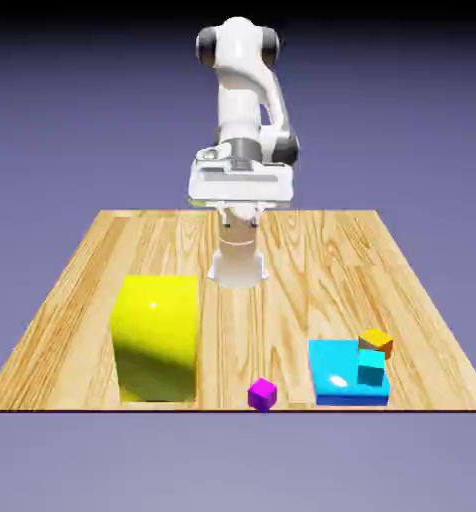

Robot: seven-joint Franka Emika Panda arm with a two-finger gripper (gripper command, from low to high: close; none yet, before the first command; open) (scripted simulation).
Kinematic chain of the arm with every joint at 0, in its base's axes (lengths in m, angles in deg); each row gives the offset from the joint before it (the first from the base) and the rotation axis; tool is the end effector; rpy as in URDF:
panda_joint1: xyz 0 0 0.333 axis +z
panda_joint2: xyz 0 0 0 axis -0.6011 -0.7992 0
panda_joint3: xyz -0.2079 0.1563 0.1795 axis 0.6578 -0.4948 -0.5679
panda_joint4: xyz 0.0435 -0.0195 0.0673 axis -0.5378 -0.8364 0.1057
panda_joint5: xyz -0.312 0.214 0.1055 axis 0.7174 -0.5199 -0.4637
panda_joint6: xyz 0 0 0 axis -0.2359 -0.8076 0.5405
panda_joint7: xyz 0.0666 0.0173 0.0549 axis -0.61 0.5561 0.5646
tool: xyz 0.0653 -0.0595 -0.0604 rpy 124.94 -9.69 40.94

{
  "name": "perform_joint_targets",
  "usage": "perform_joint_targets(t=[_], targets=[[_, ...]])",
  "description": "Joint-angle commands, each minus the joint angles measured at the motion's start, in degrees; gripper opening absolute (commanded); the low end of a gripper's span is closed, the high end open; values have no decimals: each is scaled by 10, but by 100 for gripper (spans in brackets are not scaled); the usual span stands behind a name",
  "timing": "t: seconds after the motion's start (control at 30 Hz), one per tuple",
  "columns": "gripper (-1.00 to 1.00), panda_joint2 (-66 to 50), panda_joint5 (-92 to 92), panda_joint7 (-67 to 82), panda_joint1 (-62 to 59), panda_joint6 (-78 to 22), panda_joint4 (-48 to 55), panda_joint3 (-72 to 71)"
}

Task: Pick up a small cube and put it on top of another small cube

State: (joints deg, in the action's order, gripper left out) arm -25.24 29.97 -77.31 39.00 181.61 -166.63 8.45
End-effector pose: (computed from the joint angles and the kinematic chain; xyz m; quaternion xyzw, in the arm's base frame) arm 0.3991 0.0057 0.4502 -0.8734 0.3162 -0.3440 0.1371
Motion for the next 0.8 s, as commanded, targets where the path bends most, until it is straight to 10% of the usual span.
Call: perform_joint_targets(t=[0.0, 0.77], targets=[[0, -21, -6, 20, 11, -9, 12, 9], [0, -498, -154, 490, 271, -218, 280, 214]])
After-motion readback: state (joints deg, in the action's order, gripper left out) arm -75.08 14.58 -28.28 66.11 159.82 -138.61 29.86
